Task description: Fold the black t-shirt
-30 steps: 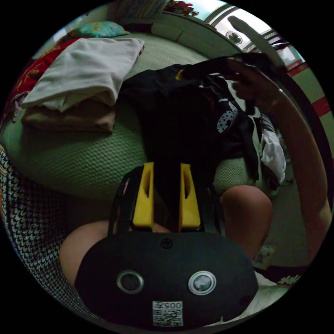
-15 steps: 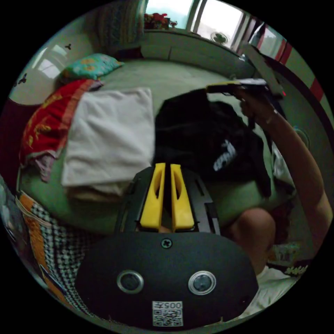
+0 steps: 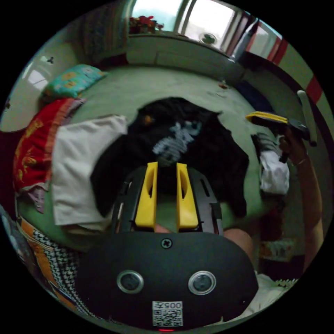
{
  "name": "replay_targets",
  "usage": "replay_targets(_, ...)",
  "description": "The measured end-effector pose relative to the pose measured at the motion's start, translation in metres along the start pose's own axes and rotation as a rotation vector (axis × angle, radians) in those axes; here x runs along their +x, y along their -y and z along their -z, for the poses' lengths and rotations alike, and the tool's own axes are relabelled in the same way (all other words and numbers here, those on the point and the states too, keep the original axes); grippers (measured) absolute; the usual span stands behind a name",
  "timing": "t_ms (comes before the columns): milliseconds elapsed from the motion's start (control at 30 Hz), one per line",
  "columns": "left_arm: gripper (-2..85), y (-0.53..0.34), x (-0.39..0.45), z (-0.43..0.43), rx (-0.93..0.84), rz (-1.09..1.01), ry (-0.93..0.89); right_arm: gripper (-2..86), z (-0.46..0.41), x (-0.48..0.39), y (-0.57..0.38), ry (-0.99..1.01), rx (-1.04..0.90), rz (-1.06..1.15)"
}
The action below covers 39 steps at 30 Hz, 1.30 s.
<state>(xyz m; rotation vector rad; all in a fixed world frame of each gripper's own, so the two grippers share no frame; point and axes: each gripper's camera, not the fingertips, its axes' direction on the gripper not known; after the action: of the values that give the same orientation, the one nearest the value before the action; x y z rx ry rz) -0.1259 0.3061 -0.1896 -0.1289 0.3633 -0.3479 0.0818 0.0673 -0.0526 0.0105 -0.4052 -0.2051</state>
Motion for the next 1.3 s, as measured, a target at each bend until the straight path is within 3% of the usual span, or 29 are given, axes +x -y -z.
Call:
replay_targets(167,11.7,-0.031,0.077,-0.052,-0.128,-0.048,-0.118,6.3,-0.056,-0.006,-0.093,0.114,-0.158,0.019)
replay_targets(333,12.7,-0.023,0.116,-0.082,-0.177,-0.020,-0.020,1.8,-0.099,-0.007,-0.121,-0.031,-0.231,0.023)
replay_targets(633,1.4,-0.022,0.115,-0.028,-0.136,-0.063,0.050,-1.3,-0.018,0.066,-0.154,-0.040,-0.086,-0.094)
replay_targets(833,1.1,-0.042,0.074,0.066,-0.056,-0.024,-0.010,-1.1,0.011,0.097,-0.198,0.308,-0.086,-0.212)
replay_targets(1000,2.4,-0.062,0.054,0.130,-0.022,-0.014,0.038,-1.1,0.027,0.044,-0.225,0.617,-0.133,-0.104)
replay_targets(1133,5.5,-0.077,0.046,0.129,-0.086,0.052,0.133,-0.7,0.032,0.034,-0.229,0.493,-0.102,-0.094)
replay_targets(1300,12.7,-0.099,0.059,0.121,-0.139,0.056,0.059,4.0,0.038,0.069,-0.226,0.241,-0.054,-0.177)
